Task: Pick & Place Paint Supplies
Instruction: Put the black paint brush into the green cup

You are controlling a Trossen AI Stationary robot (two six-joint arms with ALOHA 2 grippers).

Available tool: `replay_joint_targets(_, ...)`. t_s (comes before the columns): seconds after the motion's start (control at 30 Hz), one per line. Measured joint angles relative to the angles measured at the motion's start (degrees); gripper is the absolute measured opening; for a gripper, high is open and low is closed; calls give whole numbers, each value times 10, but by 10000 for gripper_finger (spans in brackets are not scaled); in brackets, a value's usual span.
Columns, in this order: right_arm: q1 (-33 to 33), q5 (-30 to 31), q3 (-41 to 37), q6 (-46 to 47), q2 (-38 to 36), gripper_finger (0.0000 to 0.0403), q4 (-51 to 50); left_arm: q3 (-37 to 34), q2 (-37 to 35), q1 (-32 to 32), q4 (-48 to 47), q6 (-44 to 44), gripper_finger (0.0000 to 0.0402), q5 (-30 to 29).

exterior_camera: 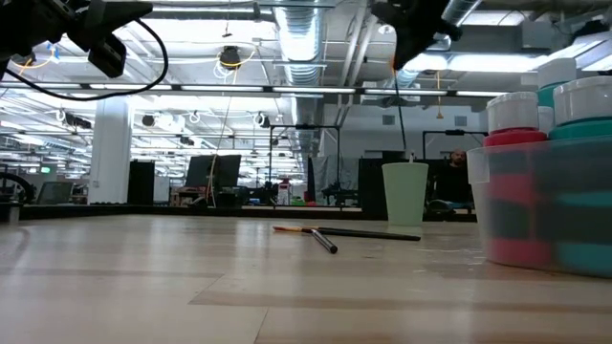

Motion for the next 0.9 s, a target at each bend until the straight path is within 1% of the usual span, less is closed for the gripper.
replay_joint_targets(0.07,0,-2,-49,6,-18,0,48,0,0,0,1,0,132,0)
replay_joint_targets(0.2,-2,-4,-137,28,-44,0,107,0,0,0,2,0,132,0)
replay_joint_targets(0.4,-2,-2,-230,41,-61,0,183,0,0,0,3,0,132,0)
replay_joint_targets(0.6,-3,-4,-268,47,-60,0,215,0,0,0,4,0,132,0)
replay_joint_targets(0.9,-3,-7,-269,56,-60,5,209,0,0,0,5,0,132,0)
